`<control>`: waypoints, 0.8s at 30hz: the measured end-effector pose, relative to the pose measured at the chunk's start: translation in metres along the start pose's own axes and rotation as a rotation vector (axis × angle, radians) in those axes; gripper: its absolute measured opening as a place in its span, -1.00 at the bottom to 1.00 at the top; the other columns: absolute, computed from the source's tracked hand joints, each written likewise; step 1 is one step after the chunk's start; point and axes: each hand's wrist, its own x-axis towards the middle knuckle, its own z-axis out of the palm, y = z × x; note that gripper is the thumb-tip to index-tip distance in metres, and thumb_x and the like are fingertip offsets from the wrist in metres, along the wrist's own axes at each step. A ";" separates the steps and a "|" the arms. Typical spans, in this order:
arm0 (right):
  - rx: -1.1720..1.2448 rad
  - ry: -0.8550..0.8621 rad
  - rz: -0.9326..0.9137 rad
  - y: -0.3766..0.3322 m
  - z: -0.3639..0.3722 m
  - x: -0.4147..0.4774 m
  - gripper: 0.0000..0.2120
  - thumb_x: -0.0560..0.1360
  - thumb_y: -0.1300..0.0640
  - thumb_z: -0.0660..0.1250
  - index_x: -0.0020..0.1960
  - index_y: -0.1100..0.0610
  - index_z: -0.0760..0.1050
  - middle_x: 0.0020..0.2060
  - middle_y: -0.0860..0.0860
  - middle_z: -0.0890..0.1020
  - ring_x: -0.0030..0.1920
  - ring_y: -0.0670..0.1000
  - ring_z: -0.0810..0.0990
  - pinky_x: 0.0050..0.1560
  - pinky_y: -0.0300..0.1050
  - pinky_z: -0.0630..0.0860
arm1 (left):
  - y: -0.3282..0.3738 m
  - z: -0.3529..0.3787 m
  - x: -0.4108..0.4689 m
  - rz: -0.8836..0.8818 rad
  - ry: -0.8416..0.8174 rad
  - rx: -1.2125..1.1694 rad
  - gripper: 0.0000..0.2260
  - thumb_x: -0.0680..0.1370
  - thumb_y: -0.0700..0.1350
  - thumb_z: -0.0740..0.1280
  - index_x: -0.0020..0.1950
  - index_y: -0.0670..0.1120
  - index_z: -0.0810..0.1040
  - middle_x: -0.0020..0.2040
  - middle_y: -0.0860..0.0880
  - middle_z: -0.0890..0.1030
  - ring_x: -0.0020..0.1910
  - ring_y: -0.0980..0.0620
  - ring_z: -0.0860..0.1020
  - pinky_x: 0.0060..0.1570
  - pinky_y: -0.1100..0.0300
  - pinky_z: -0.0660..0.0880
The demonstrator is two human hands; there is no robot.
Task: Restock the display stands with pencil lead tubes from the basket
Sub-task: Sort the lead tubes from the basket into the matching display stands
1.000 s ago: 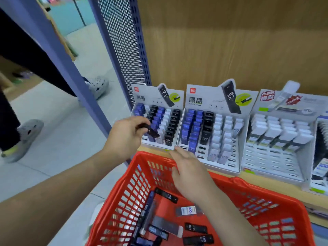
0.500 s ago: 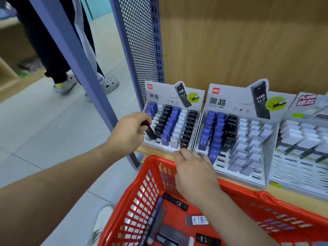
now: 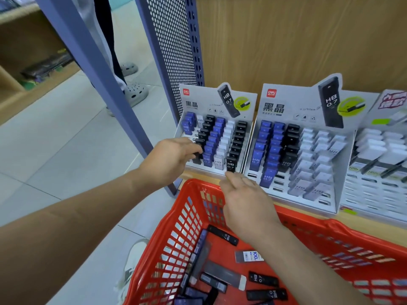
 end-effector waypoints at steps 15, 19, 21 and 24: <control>0.141 0.071 -0.075 0.025 -0.012 -0.029 -0.48 0.56 0.20 0.18 0.51 0.01 0.28 0.46 -0.04 0.35 0.42 0.04 0.34 0.36 -0.02 0.39 | 0.032 -0.008 -0.014 -0.169 0.146 0.029 -0.79 0.55 -0.24 0.27 0.16 -0.10 0.57 0.09 -0.05 0.56 0.10 -0.06 0.49 0.04 0.14 0.39; 0.080 -0.046 -0.074 0.042 0.003 -0.060 -0.55 0.53 0.14 0.26 0.41 0.03 0.41 0.20 0.07 0.56 0.22 0.15 0.52 0.17 0.01 0.49 | 0.064 0.007 -0.057 0.070 -0.012 0.011 -0.84 0.50 -0.22 0.28 0.04 -0.06 0.55 0.00 -0.01 0.54 -0.02 -0.07 0.54 -0.11 0.04 0.52; 0.015 -0.213 -0.054 0.053 0.024 -0.078 -0.50 0.51 0.07 0.30 0.44 0.00 0.35 0.17 0.09 0.54 0.23 0.16 0.50 0.18 0.03 0.48 | 0.081 0.029 -0.084 0.146 -0.174 0.020 -0.83 0.48 -0.20 0.28 0.03 -0.07 0.56 -0.02 -0.03 0.56 -0.03 -0.10 0.56 -0.14 0.04 0.53; -0.042 -0.394 -0.010 0.069 0.069 -0.105 -0.36 0.44 -0.03 0.38 0.47 -0.02 0.27 0.25 0.11 0.47 0.29 0.18 0.45 0.23 0.07 0.48 | 0.099 0.069 -0.121 0.099 -0.466 0.090 -0.83 0.51 -0.15 0.27 0.07 -0.08 0.54 0.01 -0.08 0.54 0.05 -0.13 0.53 -0.07 0.03 0.52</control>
